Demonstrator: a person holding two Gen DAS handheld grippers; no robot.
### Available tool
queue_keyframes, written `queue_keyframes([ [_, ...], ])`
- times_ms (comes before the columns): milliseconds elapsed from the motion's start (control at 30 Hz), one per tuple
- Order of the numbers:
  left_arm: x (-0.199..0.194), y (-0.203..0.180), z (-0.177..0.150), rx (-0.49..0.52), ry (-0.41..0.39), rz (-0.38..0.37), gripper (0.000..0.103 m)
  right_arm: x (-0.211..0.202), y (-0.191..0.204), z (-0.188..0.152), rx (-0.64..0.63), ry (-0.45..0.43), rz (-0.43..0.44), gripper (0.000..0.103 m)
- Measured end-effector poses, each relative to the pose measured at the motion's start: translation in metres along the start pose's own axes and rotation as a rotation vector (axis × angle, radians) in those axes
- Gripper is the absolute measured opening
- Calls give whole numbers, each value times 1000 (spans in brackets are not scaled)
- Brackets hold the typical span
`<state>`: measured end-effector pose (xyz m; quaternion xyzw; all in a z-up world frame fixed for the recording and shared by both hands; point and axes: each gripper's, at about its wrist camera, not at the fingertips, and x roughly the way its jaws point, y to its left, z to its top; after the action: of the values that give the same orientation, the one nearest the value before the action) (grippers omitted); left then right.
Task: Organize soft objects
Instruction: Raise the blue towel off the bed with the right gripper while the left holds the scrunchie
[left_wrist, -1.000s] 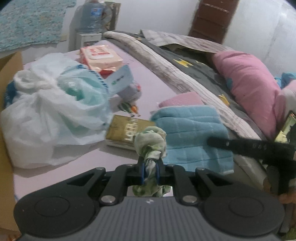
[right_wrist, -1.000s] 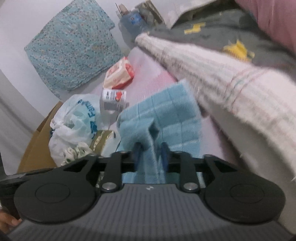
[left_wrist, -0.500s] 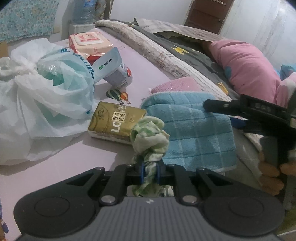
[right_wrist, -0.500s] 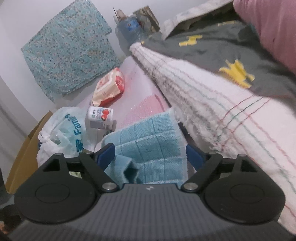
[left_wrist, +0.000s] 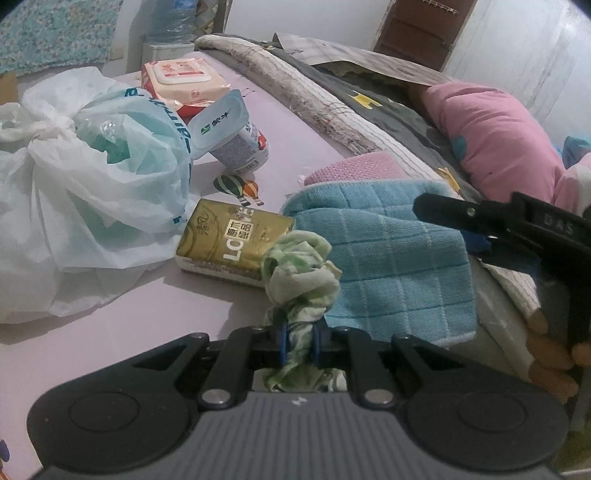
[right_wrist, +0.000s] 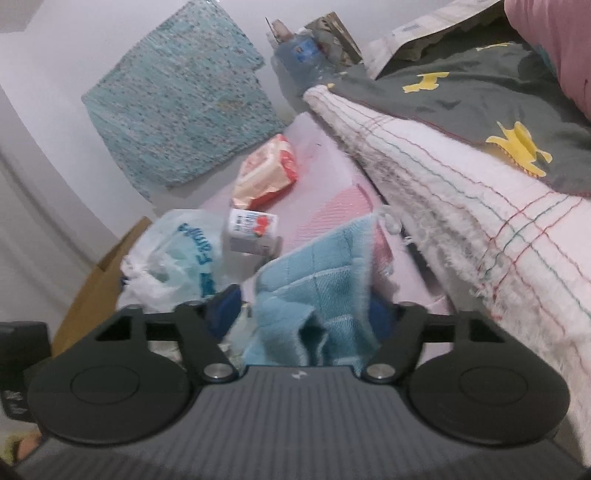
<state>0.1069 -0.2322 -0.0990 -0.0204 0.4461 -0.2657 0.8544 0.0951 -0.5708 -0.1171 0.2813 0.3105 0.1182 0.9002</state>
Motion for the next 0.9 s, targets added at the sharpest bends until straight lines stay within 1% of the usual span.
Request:
queue_keyframes([
  [67, 0, 0, 0, 0, -1, 1, 14, -5, 1, -4, 22, -6, 37, 42],
  [100, 0, 0, -1, -1, -3, 1, 14, -7, 2, -6, 29, -7, 59, 38],
  [133, 0, 0, -1, -2, -3, 1, 14, -9, 4, -8, 29, -7, 77, 30],
  [167, 0, 0, -1, -4, -4, 1, 14, -10, 6, -9, 23, -6, 96, 26],
  [267, -1, 0, -1, -8, -4, -1, 14, -11, 16, -15, -12, 9, 146, 20],
  [467, -2, 7, -1, -44, -8, -21, 14, -4, 23, -28, -27, 81, 204, 14],
  [567, -3, 15, 0, -82, -7, -41, 14, -2, 24, -36, -42, 118, 213, 12],
  [700, -7, 26, 1, -141, -12, -67, 14, 0, 24, -45, -76, 166, 195, 11],
  [800, -14, 33, 1, -176, -30, -82, 14, 4, 24, -51, -106, 204, 175, 10],
  [900, -22, 39, 2, -219, -56, -103, 14, 5, 26, -52, -138, 223, 171, 10],
])
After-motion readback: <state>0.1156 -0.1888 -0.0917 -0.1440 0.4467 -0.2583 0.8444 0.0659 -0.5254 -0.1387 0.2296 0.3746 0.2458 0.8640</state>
